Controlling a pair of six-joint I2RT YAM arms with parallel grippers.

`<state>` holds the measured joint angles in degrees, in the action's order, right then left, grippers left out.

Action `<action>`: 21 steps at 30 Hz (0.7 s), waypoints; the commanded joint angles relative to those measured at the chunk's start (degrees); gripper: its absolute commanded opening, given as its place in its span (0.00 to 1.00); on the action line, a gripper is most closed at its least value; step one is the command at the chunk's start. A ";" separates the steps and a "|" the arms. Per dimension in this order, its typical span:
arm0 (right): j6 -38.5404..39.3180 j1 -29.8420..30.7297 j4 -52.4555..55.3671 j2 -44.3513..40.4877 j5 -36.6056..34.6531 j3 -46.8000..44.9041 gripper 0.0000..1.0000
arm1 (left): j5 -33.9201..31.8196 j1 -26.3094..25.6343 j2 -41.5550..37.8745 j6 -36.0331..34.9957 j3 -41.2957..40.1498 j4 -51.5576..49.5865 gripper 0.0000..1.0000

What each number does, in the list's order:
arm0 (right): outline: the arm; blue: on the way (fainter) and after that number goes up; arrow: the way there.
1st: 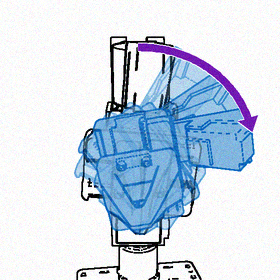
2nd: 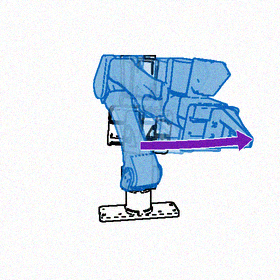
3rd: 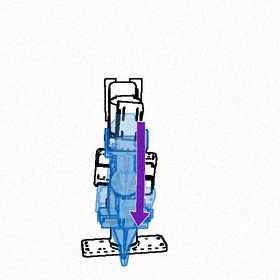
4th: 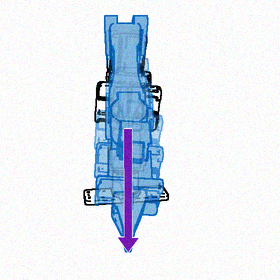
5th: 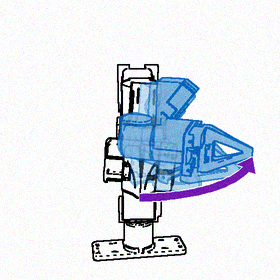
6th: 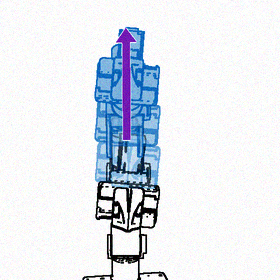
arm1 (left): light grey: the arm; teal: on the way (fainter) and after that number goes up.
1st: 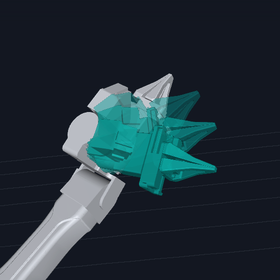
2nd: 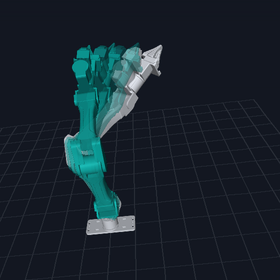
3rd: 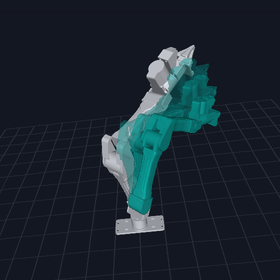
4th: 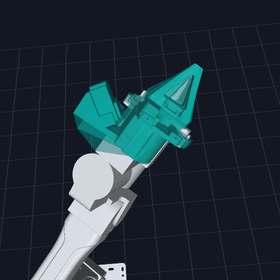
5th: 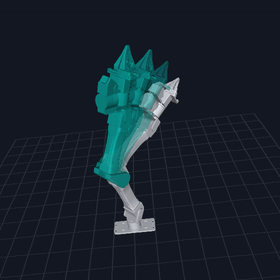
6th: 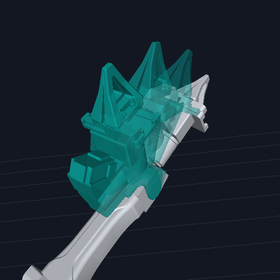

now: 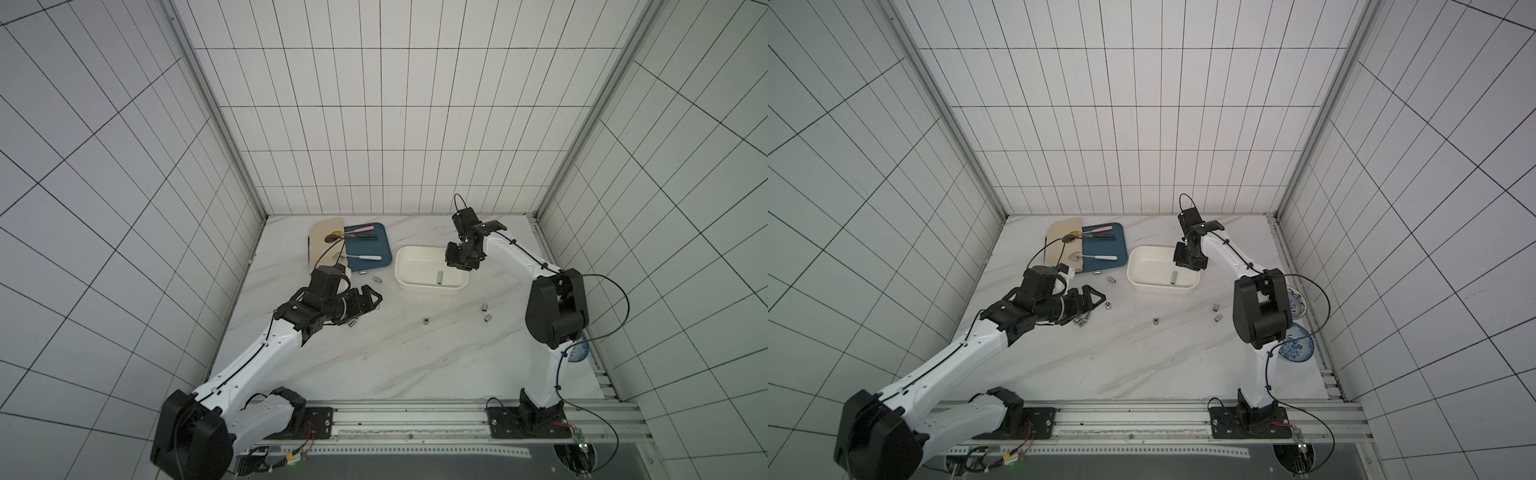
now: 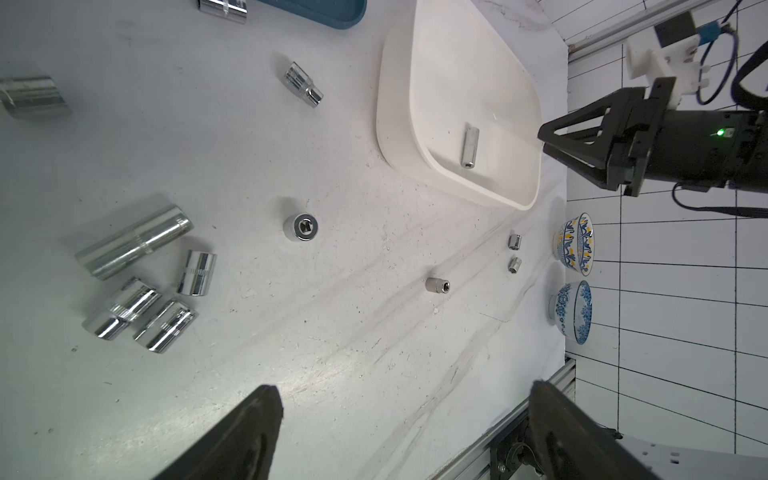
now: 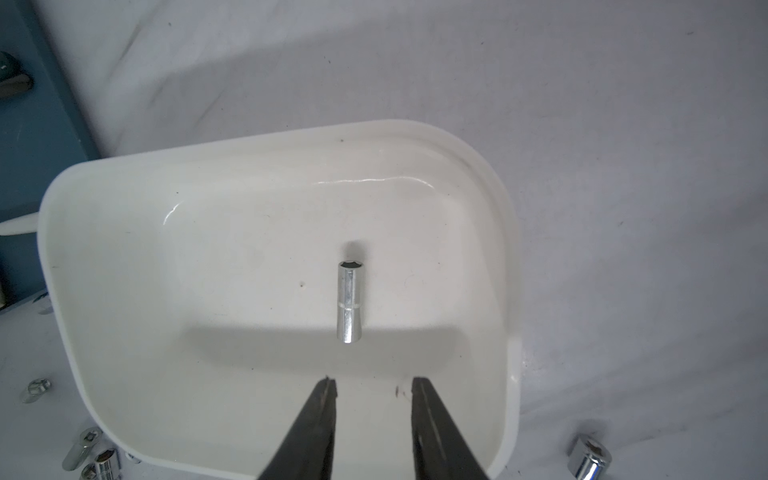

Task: Put the socket on the desktop into the storage box
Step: Pick up the socket head from the center of the board.

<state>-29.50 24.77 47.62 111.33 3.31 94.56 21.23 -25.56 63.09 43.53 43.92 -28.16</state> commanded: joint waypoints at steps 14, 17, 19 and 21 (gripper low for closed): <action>1.06 0.14 0.07 -14.24 -3.14 -12.46 0.43 | -6.05 -8.51 4.15 -0.64 4.65 -0.06 0.95; 0.93 -0.56 0.11 -18.16 -3.31 -16.76 0.43 | -7.57 -10.79 5.25 -0.64 5.38 0.05 0.95; 0.71 -1.57 -0.06 -20.69 -2.99 -19.88 0.44 | -8.28 -12.20 6.01 -0.56 5.56 0.47 0.95; 0.58 -2.88 -0.31 -23.65 -2.70 -23.48 0.44 | -8.75 -13.59 6.98 -0.46 5.73 1.22 0.95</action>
<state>-28.93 23.66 46.72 90.54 1.21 75.07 14.63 -37.87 68.99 43.53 48.03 -28.05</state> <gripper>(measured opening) 0.441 0.948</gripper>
